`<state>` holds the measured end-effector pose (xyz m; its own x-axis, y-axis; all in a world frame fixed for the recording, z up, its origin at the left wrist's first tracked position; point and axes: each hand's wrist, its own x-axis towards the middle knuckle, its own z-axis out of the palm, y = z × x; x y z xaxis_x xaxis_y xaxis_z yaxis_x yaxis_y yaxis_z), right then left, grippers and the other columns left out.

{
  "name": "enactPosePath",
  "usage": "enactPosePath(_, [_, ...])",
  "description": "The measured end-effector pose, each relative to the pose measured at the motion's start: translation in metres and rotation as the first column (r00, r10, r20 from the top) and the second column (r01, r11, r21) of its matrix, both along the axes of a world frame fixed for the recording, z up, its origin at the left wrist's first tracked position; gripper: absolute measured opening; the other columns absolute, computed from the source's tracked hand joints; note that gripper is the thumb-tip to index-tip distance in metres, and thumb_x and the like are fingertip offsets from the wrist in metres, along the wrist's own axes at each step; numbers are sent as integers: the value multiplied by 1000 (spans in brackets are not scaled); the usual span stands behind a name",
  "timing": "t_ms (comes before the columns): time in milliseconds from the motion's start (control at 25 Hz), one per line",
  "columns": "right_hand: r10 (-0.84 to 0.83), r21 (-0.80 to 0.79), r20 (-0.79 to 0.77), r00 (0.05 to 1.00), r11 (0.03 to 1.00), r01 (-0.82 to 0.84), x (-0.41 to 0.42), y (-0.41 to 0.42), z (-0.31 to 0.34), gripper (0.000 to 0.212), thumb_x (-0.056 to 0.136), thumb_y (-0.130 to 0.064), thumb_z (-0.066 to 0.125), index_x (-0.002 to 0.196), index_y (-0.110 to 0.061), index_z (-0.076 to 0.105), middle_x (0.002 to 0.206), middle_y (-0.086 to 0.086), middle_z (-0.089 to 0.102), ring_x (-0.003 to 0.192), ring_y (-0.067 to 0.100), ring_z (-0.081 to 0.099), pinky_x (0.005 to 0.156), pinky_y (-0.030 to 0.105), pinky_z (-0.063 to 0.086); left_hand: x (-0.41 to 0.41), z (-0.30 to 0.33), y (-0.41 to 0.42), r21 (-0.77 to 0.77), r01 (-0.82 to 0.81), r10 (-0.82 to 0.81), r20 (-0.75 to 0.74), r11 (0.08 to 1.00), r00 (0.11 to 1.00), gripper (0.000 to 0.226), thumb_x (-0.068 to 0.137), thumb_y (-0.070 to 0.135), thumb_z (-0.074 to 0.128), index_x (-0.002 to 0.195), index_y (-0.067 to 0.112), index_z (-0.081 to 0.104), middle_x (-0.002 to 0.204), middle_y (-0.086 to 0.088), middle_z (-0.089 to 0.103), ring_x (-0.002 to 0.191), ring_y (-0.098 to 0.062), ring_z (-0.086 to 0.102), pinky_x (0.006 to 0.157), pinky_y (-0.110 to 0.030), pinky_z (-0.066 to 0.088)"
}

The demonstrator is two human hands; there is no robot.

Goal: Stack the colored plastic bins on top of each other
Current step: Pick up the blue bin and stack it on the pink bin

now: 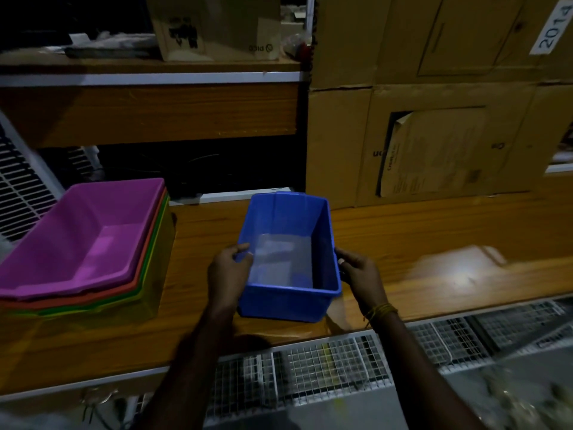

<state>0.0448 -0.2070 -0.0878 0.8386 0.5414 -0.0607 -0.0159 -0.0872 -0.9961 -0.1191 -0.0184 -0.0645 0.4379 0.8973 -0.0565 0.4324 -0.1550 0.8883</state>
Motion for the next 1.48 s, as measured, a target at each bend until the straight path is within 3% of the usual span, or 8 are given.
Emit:
enactPosePath(120, [65,-69,77,995,996,-60,-3,6,-7,39,96,6,50,132,-5,61,130,13,67,116,27,67,95,47,58,10,0,-17,235,136,-74,-253,963,965,39,89,34,64,127,28,63,131,-8,62,118,-27,58,96,-40,49])
enactPosePath(240, [185,-119,162,969,979,-167,-11,10,-12,40,93,2,60,133,-5,61,125,14,69,114,27,67,96,48,57,20,-3,-43,255,253,-190,-248,933,950,36,87,34,63,123,28,66,128,-1,66,124,-26,55,116,-48,28])
enactPosePath(440, [296,-367,484,823,923,-116,-18,13,-21,38,90,-12,68,127,-21,67,116,8,63,102,17,63,92,40,55,18,-14,-84,408,364,-221,-357,837,908,27,89,41,60,110,31,72,100,3,76,102,-26,63,93,-39,41])
enactPosePath(720, [408,-540,660,631,841,22,-8,26,-12,21,94,-21,64,114,-27,66,158,4,34,141,23,39,97,38,54,5,0,-79,465,453,-211,-483,760,850,19,89,35,55,94,28,72,89,3,74,97,-25,61,82,-36,43])
enactPosePath(960, [447,-569,747,492,812,127,-9,43,3,21,91,-25,63,111,-25,68,115,3,63,111,25,56,95,40,46,-22,2,-45,400,287,-100,-427,870,899,30,87,20,58,113,28,72,113,7,74,111,-20,62,93,-34,49])
enactPosePath(1160, [343,-577,681,647,796,185,-6,32,-4,19,94,-30,62,107,-18,67,113,10,60,104,26,58,88,39,52,-40,0,-4,394,96,38,-320,914,947,34,92,5,50,115,18,71,119,-6,70,115,-27,58,98,-39,47])
enactPosePath(1360, [191,-439,672,716,881,176,-36,38,-8,22,94,-16,60,114,-10,66,121,14,55,106,29,60,90,42,56,-11,-19,-30,381,261,-113,-368,887,923,34,97,19,50,129,19,61,154,-13,36,144,-29,28,119,-40,28])
enactPosePath(1480, [123,-359,663,738,918,169,-43,39,-4,27,94,-5,54,118,-8,65,121,16,54,107,31,59,90,36,52,7,-29,-55,348,376,-250,-355,859,901,37,95,16,51,132,20,55,161,-13,20,150,-34,14,120,-46,26])
